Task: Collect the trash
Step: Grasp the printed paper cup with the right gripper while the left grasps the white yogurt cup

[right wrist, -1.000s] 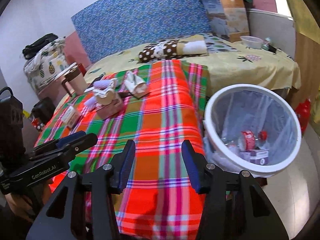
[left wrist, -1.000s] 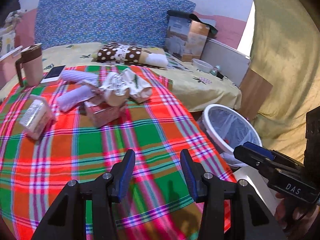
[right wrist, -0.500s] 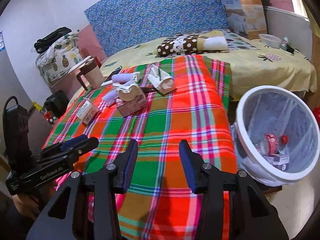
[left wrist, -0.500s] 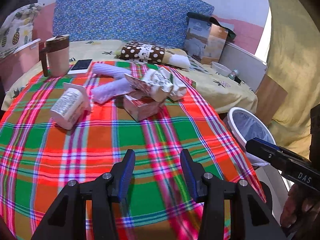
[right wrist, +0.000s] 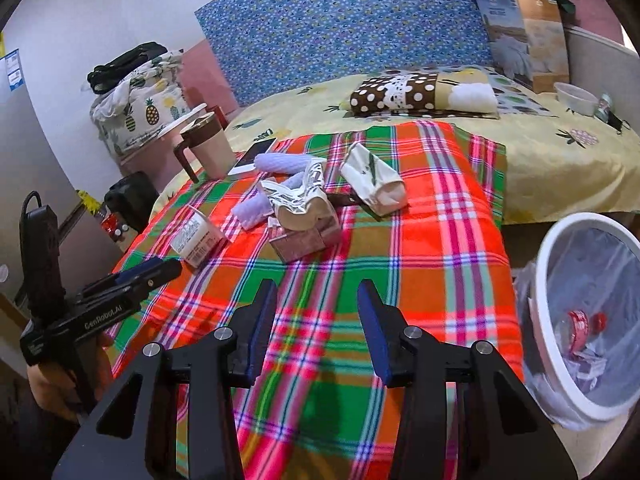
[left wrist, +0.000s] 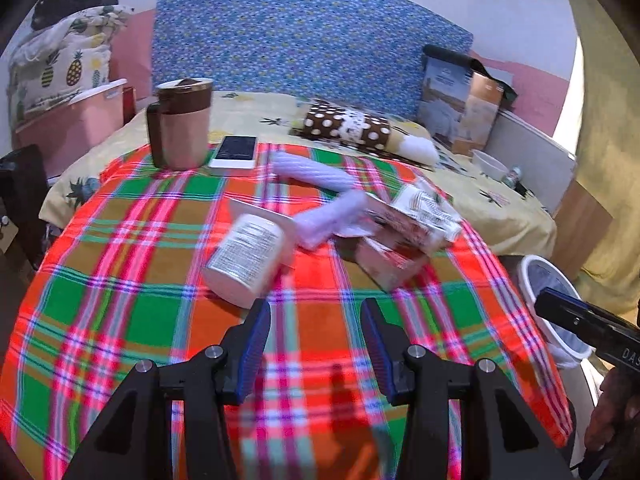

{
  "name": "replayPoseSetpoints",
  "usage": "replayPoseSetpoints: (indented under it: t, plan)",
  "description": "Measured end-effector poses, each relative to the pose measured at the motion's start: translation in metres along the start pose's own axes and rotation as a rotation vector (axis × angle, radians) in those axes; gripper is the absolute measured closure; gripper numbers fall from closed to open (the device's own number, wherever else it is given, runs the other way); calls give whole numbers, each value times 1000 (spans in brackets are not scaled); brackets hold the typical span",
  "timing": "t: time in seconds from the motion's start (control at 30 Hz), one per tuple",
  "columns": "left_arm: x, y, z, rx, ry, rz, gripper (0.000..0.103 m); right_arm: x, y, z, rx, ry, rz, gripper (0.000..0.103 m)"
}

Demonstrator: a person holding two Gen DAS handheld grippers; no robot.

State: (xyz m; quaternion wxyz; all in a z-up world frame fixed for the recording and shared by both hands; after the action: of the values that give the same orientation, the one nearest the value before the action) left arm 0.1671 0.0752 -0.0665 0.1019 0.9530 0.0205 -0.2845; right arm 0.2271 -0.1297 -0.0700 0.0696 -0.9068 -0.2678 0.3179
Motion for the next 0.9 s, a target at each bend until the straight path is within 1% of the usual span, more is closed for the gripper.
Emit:
replayPoseSetpoints:
  t: [0.17, 0.2, 0.33, 0.5, 0.7, 0.9]
  plan:
    - [12, -24, -13, 16, 10, -54, 55, 13, -3, -10, -6, -4, -5, 59]
    - [16, -28, -15, 17, 10, -58, 53, 16, -2, -13, 1, -2, -7, 59]
    - [29, -38, -20, 25, 4, -64, 53, 27, 1, -21, 23, -6, -18, 59]
    - [44, -46, -20, 15, -15, -60, 51, 43, -3, -30, 24, -9, -36, 59]
    - [60, -50, -13, 21, -52, -42, 50, 61, 1, -33, 39, -25, -30, 59]
    - [72, -49, -7, 24, -85, -26, 50, 81, 4, -24, 66, -77, -32, 59]
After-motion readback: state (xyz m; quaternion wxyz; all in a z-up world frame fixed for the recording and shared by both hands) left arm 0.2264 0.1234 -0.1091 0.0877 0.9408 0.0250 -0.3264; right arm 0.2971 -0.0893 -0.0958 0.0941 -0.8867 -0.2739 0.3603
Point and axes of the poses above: each gripper's, at about its wrist camera, not at the fingertips, and x roughly the way its jaws point, y to its right, z to its underside, the point moved 10 cm from there along x, roughly the way its jaws point, and after that the axes turned 8 degrees about y, right-handed, at the moved point
